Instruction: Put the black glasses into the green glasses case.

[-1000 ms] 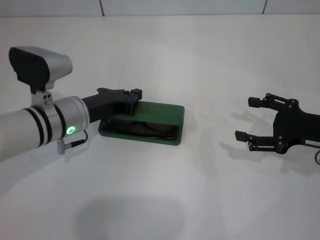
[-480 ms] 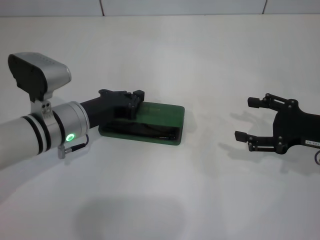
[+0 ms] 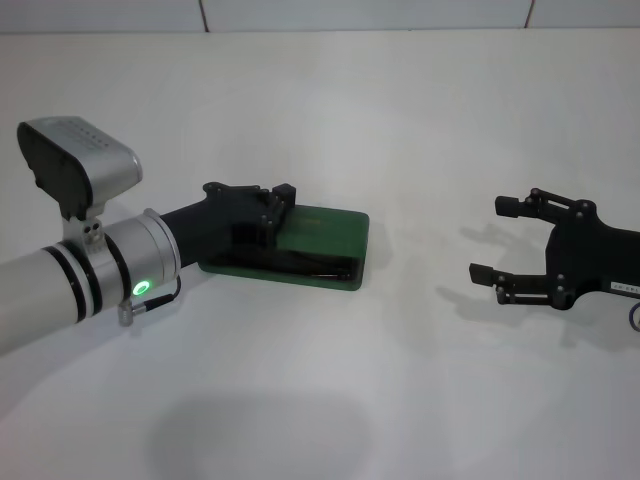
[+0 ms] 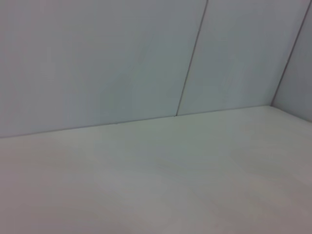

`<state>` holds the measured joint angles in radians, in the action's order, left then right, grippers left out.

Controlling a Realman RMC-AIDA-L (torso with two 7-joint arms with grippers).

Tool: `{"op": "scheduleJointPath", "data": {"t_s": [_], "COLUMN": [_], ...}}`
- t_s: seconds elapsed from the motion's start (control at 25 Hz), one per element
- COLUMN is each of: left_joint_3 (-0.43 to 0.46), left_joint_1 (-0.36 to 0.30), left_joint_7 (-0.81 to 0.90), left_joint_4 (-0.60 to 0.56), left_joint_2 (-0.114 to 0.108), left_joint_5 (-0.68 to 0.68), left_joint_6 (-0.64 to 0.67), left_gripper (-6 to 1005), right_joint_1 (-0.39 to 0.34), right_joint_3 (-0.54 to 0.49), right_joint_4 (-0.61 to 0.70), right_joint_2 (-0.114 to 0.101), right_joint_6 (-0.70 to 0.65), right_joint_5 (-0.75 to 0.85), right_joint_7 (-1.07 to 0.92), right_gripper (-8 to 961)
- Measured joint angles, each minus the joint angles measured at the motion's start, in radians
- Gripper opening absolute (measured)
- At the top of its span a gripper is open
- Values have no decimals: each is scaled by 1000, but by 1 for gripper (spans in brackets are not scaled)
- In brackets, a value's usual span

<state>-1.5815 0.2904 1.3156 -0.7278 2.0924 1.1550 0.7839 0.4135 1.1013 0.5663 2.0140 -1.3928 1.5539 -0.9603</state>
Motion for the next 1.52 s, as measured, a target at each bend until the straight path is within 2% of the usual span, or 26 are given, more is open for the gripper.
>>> {"op": "scheduleJointPath", "data": {"t_s": [0.4, 0.64, 0.88, 1.04, 1.28, 1.36, 1.4, 1.52], "left_joint_3": [0, 12, 125, 228, 289, 292, 295, 308], "left_joint_1": [11, 12, 26, 70, 81, 70, 39, 16], "left_joint_7": [-67, -70, 1, 13, -142, -199, -321, -375], "left_joint_4": [39, 37, 54, 118, 182, 185, 180, 176], "left_joint_2": [0, -4, -10, -29, -57, -59, -59, -56], "left_joint_5": [-19, -88, -94, -87, -85, -84, -81, -78], "left_joint_6": [19, 110, 241, 328, 352, 353, 356, 358], "left_gripper": [44, 49, 55, 59, 64, 66, 67, 70], "right_joint_1": [2, -1, -2, 1, -2, -7, -8, -11], "right_joint_3": [0, 0, 0, 0, 0, 0, 0, 0], "right_joint_4": [2, 3, 3, 3, -7, -12, -16, -24], "right_joint_2": [0, 0, 0, 2, 3, 3, 3, 1], "right_joint_6": [-3, -5, -13, -24, -63, -74, -79, -97], "right_joint_5": [0, 0, 0, -1, -29, -38, -39, -40], "right_joint_7": [-15, -15, -15, -23, -49, -49, -49, -52], "right_gripper": [886, 886, 886, 886, 886, 886, 886, 886]}}
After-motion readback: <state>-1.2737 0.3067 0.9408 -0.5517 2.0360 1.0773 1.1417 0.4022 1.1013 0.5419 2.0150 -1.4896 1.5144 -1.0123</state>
